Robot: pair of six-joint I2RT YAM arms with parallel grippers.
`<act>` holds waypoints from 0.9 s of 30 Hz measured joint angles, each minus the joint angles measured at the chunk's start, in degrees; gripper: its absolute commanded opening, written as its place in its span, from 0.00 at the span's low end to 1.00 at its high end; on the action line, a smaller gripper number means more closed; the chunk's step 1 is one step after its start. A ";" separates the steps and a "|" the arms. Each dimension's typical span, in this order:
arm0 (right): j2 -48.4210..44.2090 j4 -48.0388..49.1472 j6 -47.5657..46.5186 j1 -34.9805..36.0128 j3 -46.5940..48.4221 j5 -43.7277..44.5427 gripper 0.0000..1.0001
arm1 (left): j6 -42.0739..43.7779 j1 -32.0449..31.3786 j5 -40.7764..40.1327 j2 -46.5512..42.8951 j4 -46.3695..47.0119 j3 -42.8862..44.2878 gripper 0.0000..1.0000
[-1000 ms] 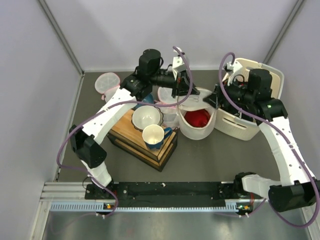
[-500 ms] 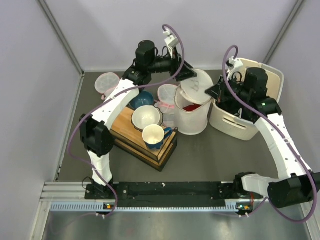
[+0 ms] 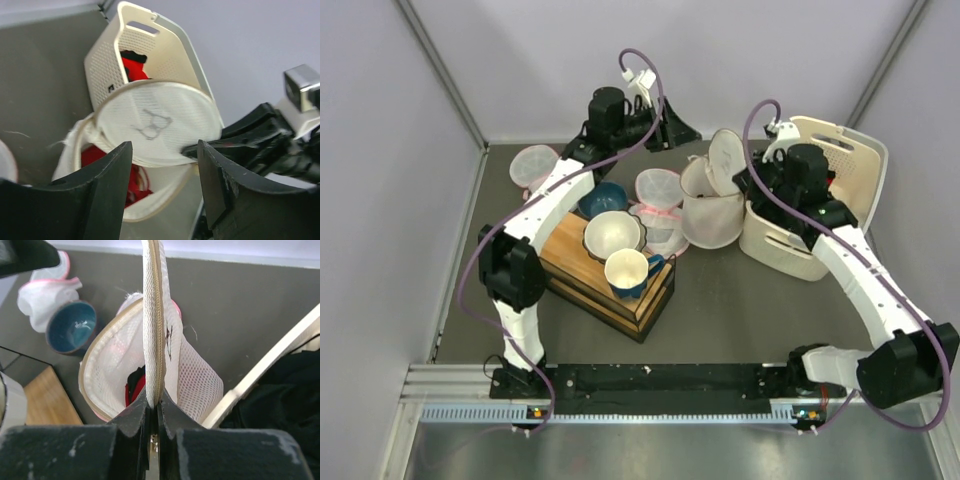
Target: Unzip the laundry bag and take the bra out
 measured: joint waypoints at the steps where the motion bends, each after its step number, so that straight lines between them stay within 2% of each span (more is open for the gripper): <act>1: 0.04 0.37 -0.17 0.15 -0.70 0.68 0.00 | -1.36 -0.24 0.11 0.00 0.02 0.00 0.59; 6: 0.44 1.25 -2.34 2.45 -2.01 3.69 0.00 | -8.61 -1.33 1.38 0.00 0.04 0.02 0.61; 10: 0.46 2.19 -3.80 3.93 -2.03 4.79 0.00 | -12.50 -2.47 1.36 0.57 -0.48 1.05 0.57; 27: 0.46 8.28 -10.45 6.38 -7.76 4.37 0.00 | -14.86 -4.09 -1.16 4.59 -5.35 4.83 0.63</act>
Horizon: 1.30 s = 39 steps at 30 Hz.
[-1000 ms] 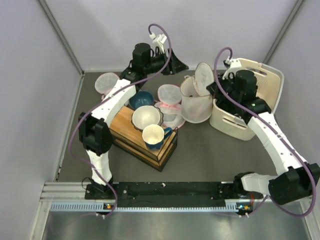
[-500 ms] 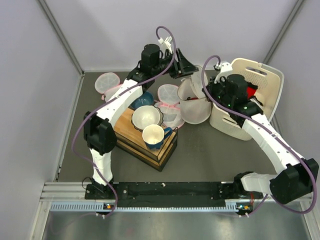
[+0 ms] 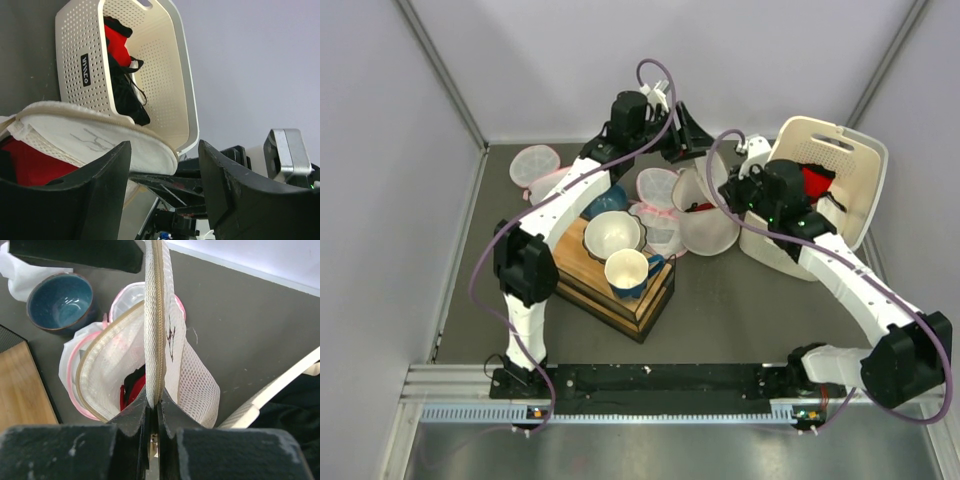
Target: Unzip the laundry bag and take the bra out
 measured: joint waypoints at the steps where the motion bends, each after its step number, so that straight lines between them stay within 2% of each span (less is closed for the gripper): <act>1: 0.00 0.35 -0.15 0.22 -0.17 0.00 0.00 | 0.35 0.00 -0.50 0.17 -0.72 0.59 0.64; 7: 0.13 1.62 -0.55 1.60 -0.17 -0.04 0.00 | 2.64 -0.59 -2.97 0.68 -4.61 2.43 0.66; 9: 0.33 1.79 -0.57 1.81 -0.17 -0.04 0.00 | 3.08 -0.94 -3.50 0.79 -5.49 2.43 0.60; 10: 0.37 1.81 -0.55 1.88 -0.17 -0.04 0.00 | 3.30 -1.09 -3.54 0.85 -5.64 2.43 0.28; 11: 0.37 1.84 -0.55 1.97 -0.31 -0.02 0.00 | 3.48 -1.16 -3.67 1.03 -5.84 2.43 0.03; 12: 0.37 1.97 -0.52 1.97 -0.52 -0.02 0.00 | 3.39 -1.20 -3.69 1.20 -5.99 2.40 0.00; 13: 0.37 1.90 -0.50 1.97 -0.68 -0.04 0.37 | 3.26 -1.29 -3.63 1.33 -5.99 2.36 0.00; 14: 0.39 1.92 -0.52 2.05 -1.09 -0.15 0.63 | 3.13 -1.40 -3.37 1.42 -5.95 2.21 0.00; 16: 0.35 1.70 -0.11 2.34 -1.68 -0.42 0.99 | 3.45 -1.75 -3.45 1.42 -5.84 1.51 0.00; 20: -1.20 1.40 0.90 2.38 -1.77 0.63 0.99 | 5.09 -1.77 -3.48 1.42 -5.73 -0.31 0.00; 24: -8.66 -0.70 2.64 0.85 -2.49 1.49 0.96 | 6.99 -1.29 -2.05 1.40 -4.48 -2.05 0.00; 28: -16.00 -2.62 5.09 -4.31 -2.27 -1.53 0.81 | 7.78 -0.96 -0.26 0.79 -2.71 -3.96 0.00; 29: -17.09 -3.19 5.70 -5.14 -2.27 -2.32 0.80 | 7.69 -0.96 -0.15 0.37 -2.12 -4.66 0.00; 34: -18.34 -5.35 9.99 -4.98 -4.44 -6.69 0.64 | 4.87 -1.31 -3.93 -5.18 1.99 -12.50 0.00; 39: -17.59 -6.60 16.15 -0.35 -10.56 -5.29 0.62 | 3.39 -2.51 -10.34 -9.75 3.04 -15.67 0.00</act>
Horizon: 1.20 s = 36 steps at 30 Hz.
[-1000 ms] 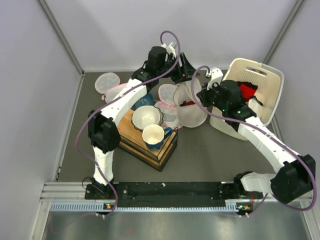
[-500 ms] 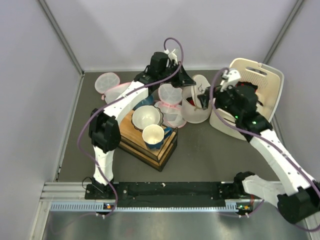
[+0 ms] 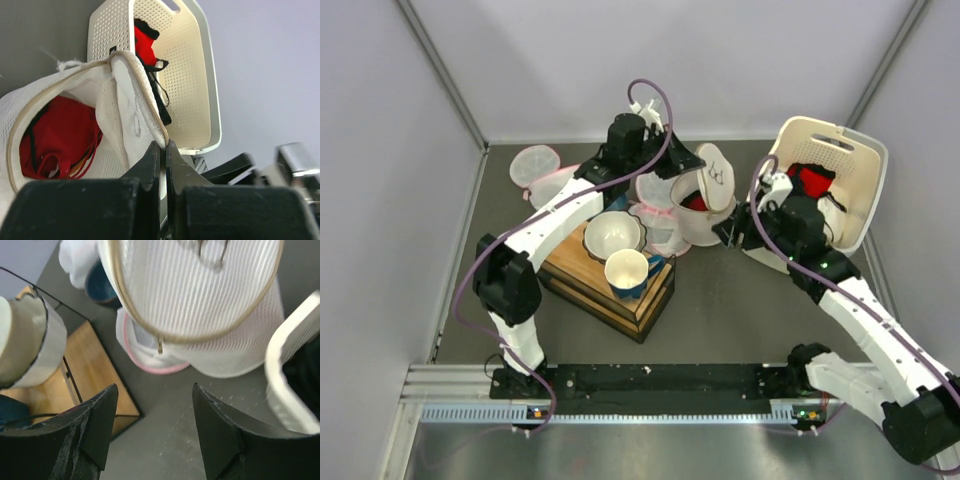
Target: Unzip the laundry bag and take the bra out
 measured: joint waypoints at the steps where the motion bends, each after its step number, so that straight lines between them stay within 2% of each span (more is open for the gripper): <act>1: 0.15 0.02 1.18 1.14 -1.29 0.48 0.61 | -0.20 -0.22 -0.85 -0.37 0.42 0.00 0.00; 5: 0.46 1.60 5.20 4.13 -4.76 2.73 0.60 | -1.27 -0.59 -2.56 -0.66 1.05 -0.15 0.00; 10: 2.78 8.68 8.35 5.40 -7.76 5.99 0.59 | -1.95 -0.63 -3.72 -0.63 1.01 -1.09 0.00; 17: 10.95 13.46 9.51 5.42 -7.13 8.04 0.52 | -2.49 -0.63 -3.89 -0.63 1.05 -1.11 0.00; 23: 11.91 15.91 9.55 5.42 -6.29 9.27 0.47 | -2.47 -0.63 -3.87 -0.63 1.07 -1.11 0.00; 29: 12.00 17.81 10.10 5.42 -5.60 8.90 0.34 | -2.47 -0.63 -3.76 -0.63 1.09 -1.11 0.00; 32: 12.02 17.84 10.21 5.42 -5.55 8.50 0.19 | -2.47 -0.59 -3.65 -0.63 1.09 -1.11 0.00; 33: 12.04 17.84 10.25 5.42 -5.55 8.46 0.09 | -2.47 -0.57 -3.65 -0.63 1.09 -1.11 0.00; 36: 12.04 17.79 10.43 5.42 -5.53 8.46 0.00 | -2.47 -0.50 -3.63 -0.63 1.09 -1.14 0.00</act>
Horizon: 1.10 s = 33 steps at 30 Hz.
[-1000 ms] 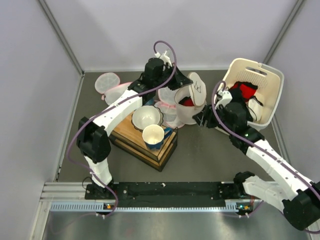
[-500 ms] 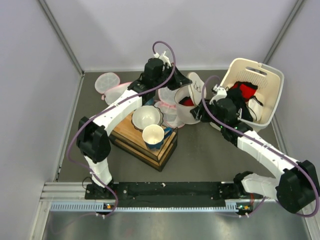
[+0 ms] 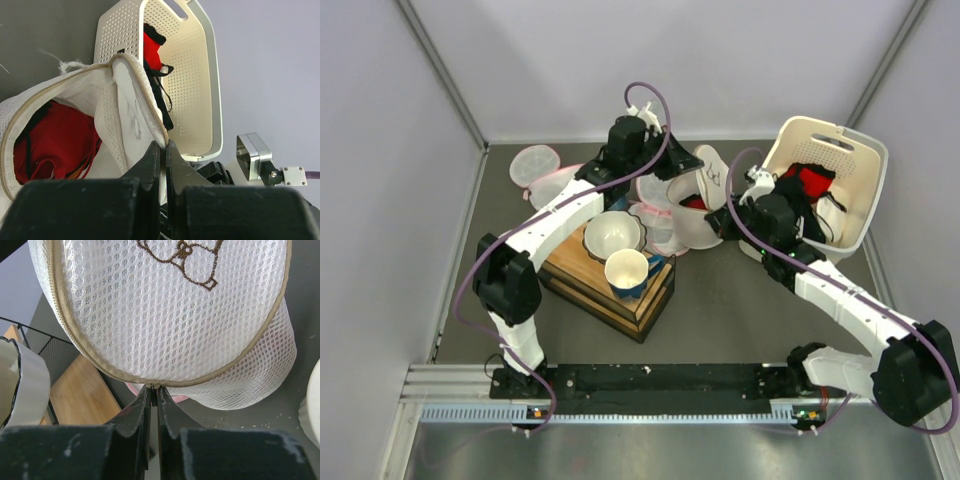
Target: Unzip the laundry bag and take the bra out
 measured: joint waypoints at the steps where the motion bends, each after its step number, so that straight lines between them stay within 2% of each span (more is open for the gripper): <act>1: 0.00 0.00 -0.02 0.00 0.00 0.02 0.00 | 0.00 0.04 0.00 0.00 0.02 0.00 0.00; 8: -0.07 -0.79 -0.79 0.00 -0.02 0.83 0.00 | 0.66 1.31 1.38 0.00 -0.02 -0.02 0.00; 25: -4.70 -3.10 -5.07 0.37 0.00 2.86 0.00 | 3.65 10.56 14.27 -1.07 -2.16 -2.21 0.00; 33: -0.87 -7.26 -10.14 0.31 7.26 1.97 0.00 | 7.04 13.55 19.52 -4.42 -3.15 -2.75 0.00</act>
